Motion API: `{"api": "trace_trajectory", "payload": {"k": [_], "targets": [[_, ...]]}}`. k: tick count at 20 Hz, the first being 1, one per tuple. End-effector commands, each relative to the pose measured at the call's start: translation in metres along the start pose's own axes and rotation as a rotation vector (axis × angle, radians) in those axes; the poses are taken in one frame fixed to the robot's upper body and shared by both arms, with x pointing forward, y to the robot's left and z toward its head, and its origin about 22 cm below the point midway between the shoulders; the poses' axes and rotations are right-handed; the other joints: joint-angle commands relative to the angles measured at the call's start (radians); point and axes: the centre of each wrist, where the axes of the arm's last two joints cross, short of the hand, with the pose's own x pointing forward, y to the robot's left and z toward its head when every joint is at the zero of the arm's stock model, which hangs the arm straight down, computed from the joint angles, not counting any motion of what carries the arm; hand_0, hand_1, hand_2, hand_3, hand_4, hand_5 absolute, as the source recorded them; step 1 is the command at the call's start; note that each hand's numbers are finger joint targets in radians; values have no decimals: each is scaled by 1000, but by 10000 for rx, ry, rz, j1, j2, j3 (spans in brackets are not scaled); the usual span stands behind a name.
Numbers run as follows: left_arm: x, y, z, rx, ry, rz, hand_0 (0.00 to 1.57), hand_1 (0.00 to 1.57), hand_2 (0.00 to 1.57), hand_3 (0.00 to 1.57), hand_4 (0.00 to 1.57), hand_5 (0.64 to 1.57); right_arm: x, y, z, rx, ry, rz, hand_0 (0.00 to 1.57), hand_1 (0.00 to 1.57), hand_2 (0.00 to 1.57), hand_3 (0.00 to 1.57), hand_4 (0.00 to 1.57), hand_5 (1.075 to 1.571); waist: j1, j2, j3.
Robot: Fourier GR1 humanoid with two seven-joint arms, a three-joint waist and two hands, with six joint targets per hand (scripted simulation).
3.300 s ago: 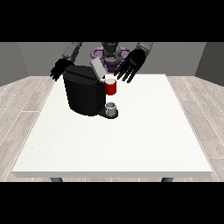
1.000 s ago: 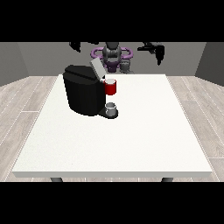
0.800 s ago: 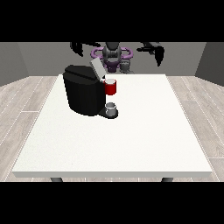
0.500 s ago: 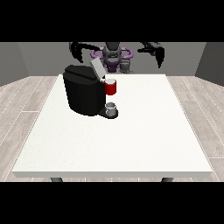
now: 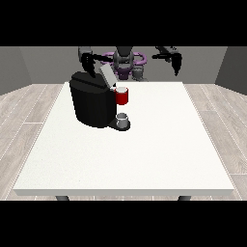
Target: Insert the coffee pod into the coffee machine and close the lid
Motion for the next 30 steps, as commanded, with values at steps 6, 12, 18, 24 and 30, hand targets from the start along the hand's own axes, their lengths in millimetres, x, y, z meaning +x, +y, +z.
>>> {"api": "trace_trajectory", "payload": {"k": [6, 12, 18, 24, 30], "targets": [[10, -5, 6, -76, -15, -227, 0, 0, 0, 0, 0, 1571, 8, -1, -22, 260, 110, 456, 0, 0, 0, 0, 0, 1571, 167, 289, 1], [17, 16, 4, 92, -189, -417, 0, 0, 0, 0, 0, 1571, 9, 4, -30, 466, -78, 429, 0, 0, 0, 0, 0, 1571, 3, 448, 0], [15, 5, -5, 282, -689, -270, 0, 0, 0, 0, 0, 1571, 9, 33, -36, 710, -672, 622, 0, 0, 0, 0, 0, 1571, 87, 957, 0], [5, 17, -3, 794, -234, -340, 0, 0, 0, 0, 158, 1571, 16, 60, -38, 1377, -343, 903, 0, 0, 0, 0, 77, 1571, -303, 541, -2], [0, 23, -7, 663, -635, -370, 0, 0, 0, 0, 139, 1571, 73, 57, -68, 1211, -1229, 1480, 0, 0, 0, 0, 0, 1571, -31, 1075, -4]]}}
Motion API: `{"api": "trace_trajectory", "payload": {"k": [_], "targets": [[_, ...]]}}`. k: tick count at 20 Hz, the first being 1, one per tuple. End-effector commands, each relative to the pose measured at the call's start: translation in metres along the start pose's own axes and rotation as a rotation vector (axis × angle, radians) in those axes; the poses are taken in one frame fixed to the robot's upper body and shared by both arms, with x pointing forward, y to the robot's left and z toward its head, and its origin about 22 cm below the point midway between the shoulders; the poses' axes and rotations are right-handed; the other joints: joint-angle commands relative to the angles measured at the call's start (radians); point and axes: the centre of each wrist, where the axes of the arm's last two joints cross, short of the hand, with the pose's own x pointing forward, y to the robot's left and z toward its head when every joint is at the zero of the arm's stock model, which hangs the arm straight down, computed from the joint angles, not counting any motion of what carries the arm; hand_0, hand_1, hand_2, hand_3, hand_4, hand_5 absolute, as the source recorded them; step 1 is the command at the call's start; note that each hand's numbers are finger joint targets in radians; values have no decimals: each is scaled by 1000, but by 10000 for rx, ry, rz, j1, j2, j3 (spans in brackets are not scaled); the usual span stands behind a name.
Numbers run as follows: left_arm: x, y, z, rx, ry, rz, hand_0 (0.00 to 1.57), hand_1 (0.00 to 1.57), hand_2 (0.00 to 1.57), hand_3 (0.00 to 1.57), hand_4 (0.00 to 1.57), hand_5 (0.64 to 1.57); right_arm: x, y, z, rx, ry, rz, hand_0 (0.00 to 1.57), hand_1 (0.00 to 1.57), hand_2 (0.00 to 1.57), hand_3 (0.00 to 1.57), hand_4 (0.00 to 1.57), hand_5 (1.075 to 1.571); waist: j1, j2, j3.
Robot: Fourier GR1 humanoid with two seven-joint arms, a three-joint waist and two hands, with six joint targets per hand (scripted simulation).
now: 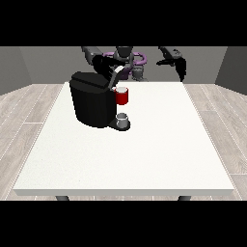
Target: Insert the coffee pod into the coffee machine and close the lid
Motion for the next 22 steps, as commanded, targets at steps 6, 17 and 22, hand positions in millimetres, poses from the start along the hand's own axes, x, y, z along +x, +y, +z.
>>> {"api": "trace_trajectory", "payload": {"k": [6, 17, 22], "targets": [[-8, -18, 10, -694, -581, 84, 0, 0, 0, 0, 0, 1571, 0, 3, -7, 80, -392, 954, 0, 0, 0, 0, 124, 1571, 348, -6, 6], [-17, -41, 17, -551, -838, 265, 0, 0, 0, 0, 192, 1571, 1, 50, -1, 1345, -1273, -194, 0, 0, 0, 0, 178, 1571, -130, -517, 6], [-35, -25, 25, 265, -84, 257, 0, 0, 0, 0, 192, 1571, -34, 71, 45, 1467, -879, -2056, 0, 0, 0, 0, 286, 1571, -812, -1380, 7]]}}
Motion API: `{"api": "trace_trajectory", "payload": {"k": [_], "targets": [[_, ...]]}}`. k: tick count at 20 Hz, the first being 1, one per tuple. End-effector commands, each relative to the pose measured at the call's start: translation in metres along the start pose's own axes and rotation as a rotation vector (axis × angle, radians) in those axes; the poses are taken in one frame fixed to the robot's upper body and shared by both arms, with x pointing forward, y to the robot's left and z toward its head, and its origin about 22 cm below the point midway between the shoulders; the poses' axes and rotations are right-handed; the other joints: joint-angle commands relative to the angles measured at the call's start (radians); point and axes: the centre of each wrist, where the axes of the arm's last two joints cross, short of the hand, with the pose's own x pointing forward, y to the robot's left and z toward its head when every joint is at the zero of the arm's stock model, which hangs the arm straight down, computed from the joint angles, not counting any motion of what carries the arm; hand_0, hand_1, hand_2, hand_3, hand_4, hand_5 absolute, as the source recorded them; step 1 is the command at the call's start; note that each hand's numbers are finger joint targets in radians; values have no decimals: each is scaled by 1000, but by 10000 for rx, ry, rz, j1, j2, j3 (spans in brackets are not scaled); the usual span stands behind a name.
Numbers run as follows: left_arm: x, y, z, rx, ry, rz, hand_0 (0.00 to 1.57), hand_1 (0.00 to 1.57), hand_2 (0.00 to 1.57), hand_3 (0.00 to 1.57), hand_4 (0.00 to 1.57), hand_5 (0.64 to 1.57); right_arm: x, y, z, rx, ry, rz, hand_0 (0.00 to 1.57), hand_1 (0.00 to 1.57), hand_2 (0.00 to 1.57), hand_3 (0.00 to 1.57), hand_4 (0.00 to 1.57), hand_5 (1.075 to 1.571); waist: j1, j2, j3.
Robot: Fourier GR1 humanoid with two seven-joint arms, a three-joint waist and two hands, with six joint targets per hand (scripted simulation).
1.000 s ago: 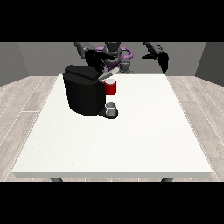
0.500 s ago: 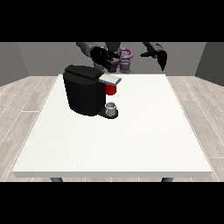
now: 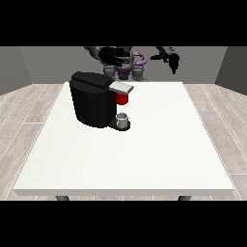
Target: Insert the coffee pod into the coffee machine and close the lid
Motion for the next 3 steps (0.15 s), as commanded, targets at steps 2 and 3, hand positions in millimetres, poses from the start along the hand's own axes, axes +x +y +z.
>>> {"api": "trace_trajectory", "payload": {"k": [2, 3], "targets": [[-12, 2, 4, 570, 556, -66, 0, 0, 0, 0, 192, 1571, -33, 30, 50, -289, 626, -1304, 0, 0, 0, 0, 251, 1571, -682, -698, 1], [-16, 8, 16, 685, 900, 152, 0, 0, 0, 0, 192, 1571, -49, 17, 66, -751, 859, -1561, 0, 0, 0, 0, 157, 1571, -835, -897, 4]]}}
